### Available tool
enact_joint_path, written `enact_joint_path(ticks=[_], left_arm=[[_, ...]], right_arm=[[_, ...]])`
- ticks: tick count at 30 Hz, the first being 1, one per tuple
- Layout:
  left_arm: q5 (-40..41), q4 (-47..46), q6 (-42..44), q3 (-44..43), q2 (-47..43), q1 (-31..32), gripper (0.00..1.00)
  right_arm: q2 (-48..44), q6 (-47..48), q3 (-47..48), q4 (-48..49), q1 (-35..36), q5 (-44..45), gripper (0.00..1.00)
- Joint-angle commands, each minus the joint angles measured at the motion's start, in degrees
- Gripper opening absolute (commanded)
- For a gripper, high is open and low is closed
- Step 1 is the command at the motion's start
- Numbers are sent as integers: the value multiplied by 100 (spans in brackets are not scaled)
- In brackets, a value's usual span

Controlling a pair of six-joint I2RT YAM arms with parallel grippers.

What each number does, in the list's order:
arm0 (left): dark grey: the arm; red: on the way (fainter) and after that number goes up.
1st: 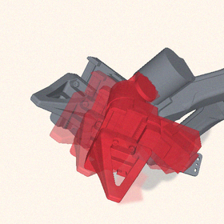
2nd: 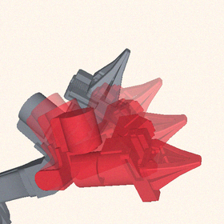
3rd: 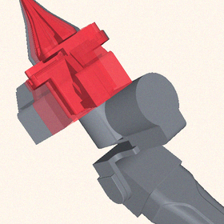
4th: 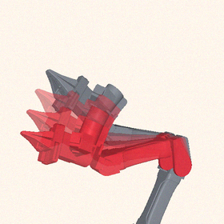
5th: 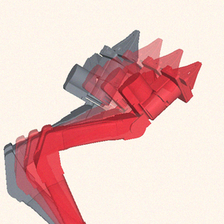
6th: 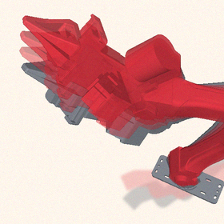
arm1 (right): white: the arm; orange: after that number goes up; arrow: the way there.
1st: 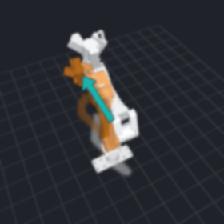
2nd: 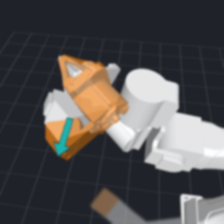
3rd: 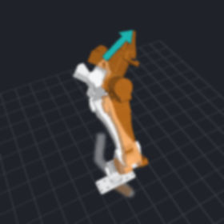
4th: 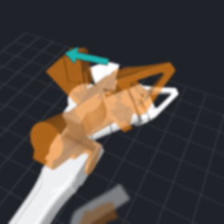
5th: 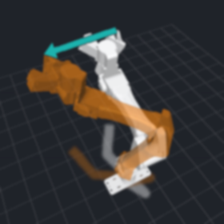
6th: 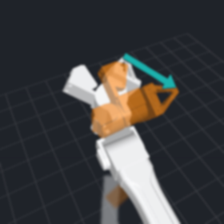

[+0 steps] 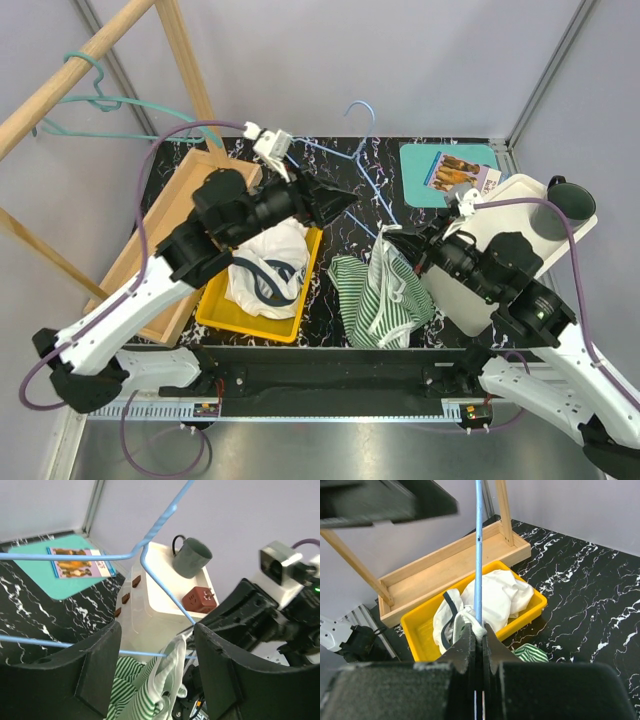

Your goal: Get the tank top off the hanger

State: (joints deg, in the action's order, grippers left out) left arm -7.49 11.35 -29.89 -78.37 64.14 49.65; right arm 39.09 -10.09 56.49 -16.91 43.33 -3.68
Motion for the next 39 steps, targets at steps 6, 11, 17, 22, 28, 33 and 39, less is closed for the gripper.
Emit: enact_joint_path(ticks=[6, 11, 17, 22, 28, 33, 39], left_arm=[[370, -714, -351, -486, 793, 80, 62], [687, -705, -316, -548, 837, 80, 62], [714, -740, -351, -592, 934, 89, 62], [879, -731, -307, -671, 1048, 89, 49], [1117, -433, -9, -961, 1215, 80, 27], [1381, -73, 387, -1338, 1338, 80, 0], [1671, 77, 835, -1638, 1461, 89, 0]], right_arm=[[467, 411, 336, 891, 0, 52, 0], [599, 411, 328, 1066, 0, -203, 0], [723, 306, 257, 1277, 0, -317, 0], [846, 367, 257, 1409, 0, -335, 0], [907, 639, -85, 2208, 0, -326, 0], [1145, 666, -68, 2297, 0, -256, 2], [1074, 596, -436, 2323, 0, 306, 13]])
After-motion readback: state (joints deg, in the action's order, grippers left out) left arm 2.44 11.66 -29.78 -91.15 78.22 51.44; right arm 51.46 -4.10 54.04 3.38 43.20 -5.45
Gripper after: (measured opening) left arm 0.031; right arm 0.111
